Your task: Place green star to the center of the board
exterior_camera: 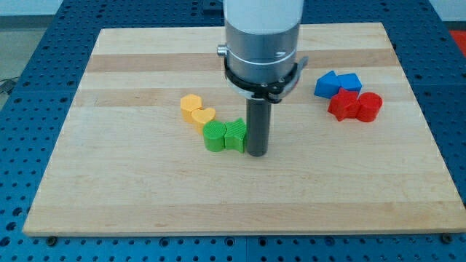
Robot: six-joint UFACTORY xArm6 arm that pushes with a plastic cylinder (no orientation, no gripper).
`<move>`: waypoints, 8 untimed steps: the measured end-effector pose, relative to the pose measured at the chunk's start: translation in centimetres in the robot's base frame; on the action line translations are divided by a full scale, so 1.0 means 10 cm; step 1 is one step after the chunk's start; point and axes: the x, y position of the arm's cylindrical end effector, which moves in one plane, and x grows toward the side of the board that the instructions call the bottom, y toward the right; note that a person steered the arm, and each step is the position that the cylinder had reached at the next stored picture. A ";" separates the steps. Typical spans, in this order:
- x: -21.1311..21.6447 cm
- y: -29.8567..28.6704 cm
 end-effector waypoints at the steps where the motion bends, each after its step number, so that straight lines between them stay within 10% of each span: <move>1: 0.27 0.12; 4: 0.47 -0.44; 8: -0.67 -0.46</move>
